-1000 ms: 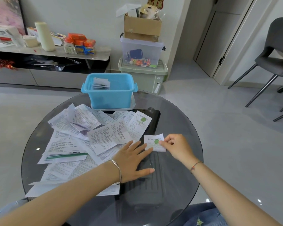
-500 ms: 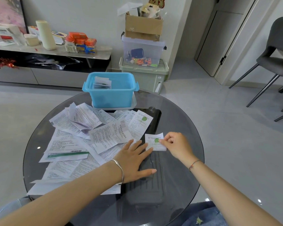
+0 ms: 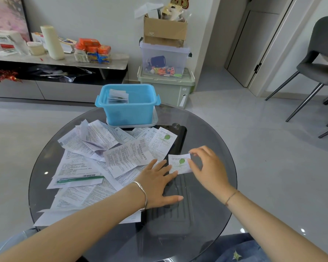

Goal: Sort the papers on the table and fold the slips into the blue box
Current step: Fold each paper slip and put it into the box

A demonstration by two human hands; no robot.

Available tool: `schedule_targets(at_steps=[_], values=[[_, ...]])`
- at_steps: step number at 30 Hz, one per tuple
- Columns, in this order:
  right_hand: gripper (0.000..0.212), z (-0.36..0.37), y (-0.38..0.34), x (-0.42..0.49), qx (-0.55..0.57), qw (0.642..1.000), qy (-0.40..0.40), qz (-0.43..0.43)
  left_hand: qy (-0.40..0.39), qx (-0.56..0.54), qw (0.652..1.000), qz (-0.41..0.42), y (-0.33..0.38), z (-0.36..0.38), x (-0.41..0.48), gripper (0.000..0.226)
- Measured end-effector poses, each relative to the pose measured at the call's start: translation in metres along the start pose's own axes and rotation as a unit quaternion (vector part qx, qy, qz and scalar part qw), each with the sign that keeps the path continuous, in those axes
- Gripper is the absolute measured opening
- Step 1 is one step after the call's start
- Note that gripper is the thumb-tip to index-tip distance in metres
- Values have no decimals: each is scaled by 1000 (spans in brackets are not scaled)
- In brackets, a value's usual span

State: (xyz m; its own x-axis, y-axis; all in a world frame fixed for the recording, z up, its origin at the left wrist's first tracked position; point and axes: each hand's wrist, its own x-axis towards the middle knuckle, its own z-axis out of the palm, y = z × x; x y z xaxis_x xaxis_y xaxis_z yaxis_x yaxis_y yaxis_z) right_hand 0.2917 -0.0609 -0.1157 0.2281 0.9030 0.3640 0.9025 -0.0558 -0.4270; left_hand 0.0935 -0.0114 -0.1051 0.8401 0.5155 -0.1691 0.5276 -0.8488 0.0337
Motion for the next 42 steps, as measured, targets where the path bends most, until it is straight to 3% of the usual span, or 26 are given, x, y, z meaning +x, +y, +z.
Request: schedule_targets(at_steps=[3, 5, 20, 26, 31, 36, 38, 40, 42], values=[[33, -3, 1, -12, -64, 984, -7, -169, 5, 3, 1000, 5, -2, 2, 0, 106], [36, 1, 1, -21, -89, 971, -38, -221, 12, 0, 1000, 4, -3, 4, 1, 106], [38, -6, 8, -34, -146, 964, -60, -214, 19, 31, 999, 10, -1, 0, 3, 104], [40, -14, 16, -38, -145, 971, -52, -181, 3, 83, 997, -4, 16, -6, 8, 82], [39, -16, 15, -40, -151, 971, -50, -180, 6, 81, 997, -11, 19, -4, 6, 87], [38, -15, 17, -38, -155, 964, -47, -212, 17, 27, 999, 15, 3, 2, -2, 105], [30, -15, 16, -35, -161, 958, -48, -233, 18, 19, 999, 30, -4, 4, -5, 105], [7, -15, 19, -32, -158, 953, -42, -254, 18, 15, 999, 44, -9, 5, -7, 101], [11, -14, 21, -27, -150, 955, -47, -252, 19, 7, 998, 55, -12, 5, -7, 97]])
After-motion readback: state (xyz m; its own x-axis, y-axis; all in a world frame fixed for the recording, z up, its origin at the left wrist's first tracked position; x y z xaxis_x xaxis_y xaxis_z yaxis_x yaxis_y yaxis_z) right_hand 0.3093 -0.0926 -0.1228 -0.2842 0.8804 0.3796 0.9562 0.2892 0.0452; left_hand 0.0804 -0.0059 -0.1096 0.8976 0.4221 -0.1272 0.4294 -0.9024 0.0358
